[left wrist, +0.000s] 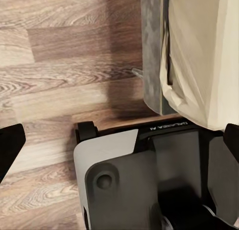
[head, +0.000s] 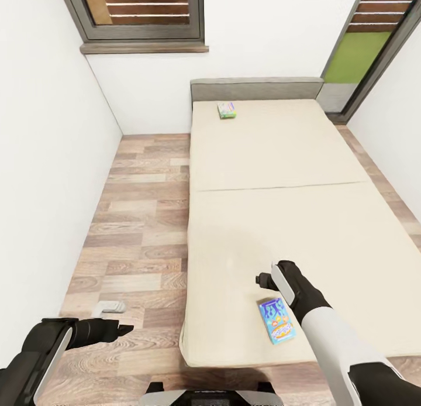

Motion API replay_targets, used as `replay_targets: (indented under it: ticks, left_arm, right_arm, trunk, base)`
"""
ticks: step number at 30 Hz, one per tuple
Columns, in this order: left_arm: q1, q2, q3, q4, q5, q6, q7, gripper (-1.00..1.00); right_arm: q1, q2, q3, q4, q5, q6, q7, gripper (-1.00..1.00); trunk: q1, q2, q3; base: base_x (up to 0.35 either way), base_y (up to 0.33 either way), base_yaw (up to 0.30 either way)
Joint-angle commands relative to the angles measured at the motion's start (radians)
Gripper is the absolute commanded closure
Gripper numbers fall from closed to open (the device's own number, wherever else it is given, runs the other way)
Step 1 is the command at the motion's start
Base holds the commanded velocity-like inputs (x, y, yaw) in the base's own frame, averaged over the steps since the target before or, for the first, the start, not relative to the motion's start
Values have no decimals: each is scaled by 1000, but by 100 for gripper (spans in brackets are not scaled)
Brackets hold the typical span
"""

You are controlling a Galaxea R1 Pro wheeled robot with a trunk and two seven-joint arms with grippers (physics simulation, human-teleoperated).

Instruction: Put all the toys in the child's room - the three board games (two on the bed and one on the table), the two jigsaw puzzles on the table, and the tennis ball on the table - inside the toy box on the table in the child's room.

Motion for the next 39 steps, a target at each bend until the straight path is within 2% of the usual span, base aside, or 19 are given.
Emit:
replay_targets:
  ticks: [1, 11, 23, 39]
  left_arm:
    - [0, 0, 1, -1, 1, 6, -3, -100]
    - [0, 1, 1, -1, 1, 6, -3, -100]
    - [0, 1, 1, -1, 1, 6, -3, -100]
    - [0, 1, 1, -1, 1, 6, -3, -100]
  right_arm:
    - [0, -1, 4, -1, -11, 2, -10, -100]
    - [-1, -6, 4, -3, -9, 4, -8, -100]
    - [-2, -40, 2, -5, -9, 5, -8, -100]
    - [-2, -47, 2, -5, -9, 5, -8, -100]
  trunk:
    - [0, -1, -2]
    - [0, -1, -19]
    - [0, -1, -38]
    - [0, -1, -64]
  base:
    - [0, 0, 0]
    - [0, 0, 0]
    - [0, 0, 0]
    - [0, 0, 0]
